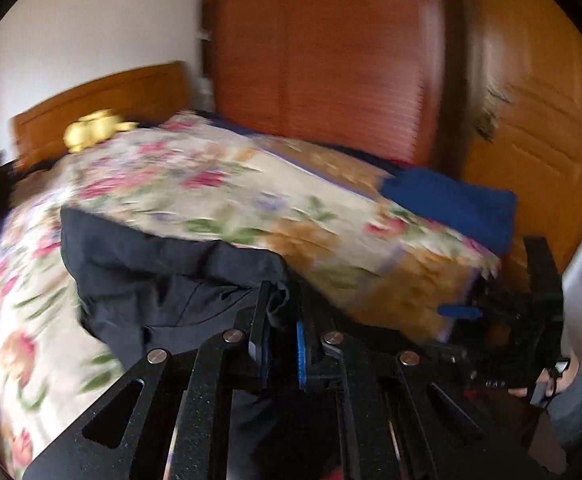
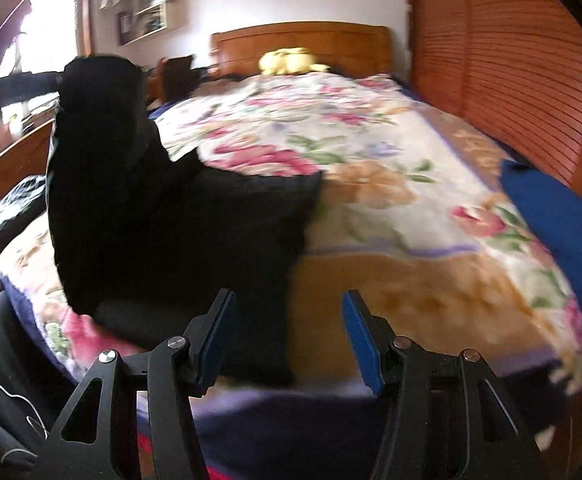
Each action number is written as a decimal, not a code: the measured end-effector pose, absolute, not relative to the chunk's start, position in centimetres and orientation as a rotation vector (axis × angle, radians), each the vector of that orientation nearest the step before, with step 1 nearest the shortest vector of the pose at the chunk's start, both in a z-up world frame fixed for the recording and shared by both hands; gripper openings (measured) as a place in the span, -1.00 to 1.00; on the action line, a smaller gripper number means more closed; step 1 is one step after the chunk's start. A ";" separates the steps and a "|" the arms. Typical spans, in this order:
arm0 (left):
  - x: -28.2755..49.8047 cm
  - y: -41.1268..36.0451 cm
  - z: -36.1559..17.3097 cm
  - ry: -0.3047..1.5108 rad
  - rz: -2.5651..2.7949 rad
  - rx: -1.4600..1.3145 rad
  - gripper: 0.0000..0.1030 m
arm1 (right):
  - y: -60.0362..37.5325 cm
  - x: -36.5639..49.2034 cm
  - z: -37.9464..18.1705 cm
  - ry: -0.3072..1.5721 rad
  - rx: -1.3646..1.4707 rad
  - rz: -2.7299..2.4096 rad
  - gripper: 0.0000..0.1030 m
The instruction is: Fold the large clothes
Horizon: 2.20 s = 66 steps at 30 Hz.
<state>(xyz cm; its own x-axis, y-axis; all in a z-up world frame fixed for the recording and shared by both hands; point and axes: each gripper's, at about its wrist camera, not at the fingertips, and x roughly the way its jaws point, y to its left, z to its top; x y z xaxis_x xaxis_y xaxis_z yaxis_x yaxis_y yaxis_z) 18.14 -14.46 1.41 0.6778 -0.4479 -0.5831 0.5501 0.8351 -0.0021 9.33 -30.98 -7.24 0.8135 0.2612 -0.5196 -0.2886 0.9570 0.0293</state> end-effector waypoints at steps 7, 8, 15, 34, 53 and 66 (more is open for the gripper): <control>18.7 -19.6 -1.9 0.702 -0.597 0.240 -0.81 | -33.7 7.2 -7.2 0.548 -0.021 0.257 0.11; 18.7 -19.6 -1.9 0.709 -0.594 0.239 -0.77 | -33.8 7.2 -7.1 0.549 -0.019 0.258 0.11; 17.5 -17.6 1.3 0.655 -0.581 0.186 -0.35 | -33.3 8.0 -6.7 0.535 -0.015 0.279 0.11; 17.6 -3.7 -2.9 0.682 -0.337 0.045 -0.31 | -26.2 10.6 0.3 0.378 -0.152 0.395 0.11; 17.5 0.1 -6.2 0.725 -0.289 -0.012 -0.31 | -21.3 18.1 -2.7 0.617 -0.194 0.479 0.34; 18.9 -1.4 -7.1 0.750 -0.320 -0.016 -0.31 | -22.3 17.7 -3.5 0.630 -0.215 0.579 -0.79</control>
<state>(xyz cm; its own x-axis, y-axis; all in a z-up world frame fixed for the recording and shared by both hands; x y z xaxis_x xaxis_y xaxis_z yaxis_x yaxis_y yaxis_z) 18.90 -1.35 -7.07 0.6859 -0.2912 -0.6669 0.2799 0.9515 -0.1276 17.75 -22.28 -3.49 0.6571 0.4434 -0.6096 -0.5705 0.8211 -0.0178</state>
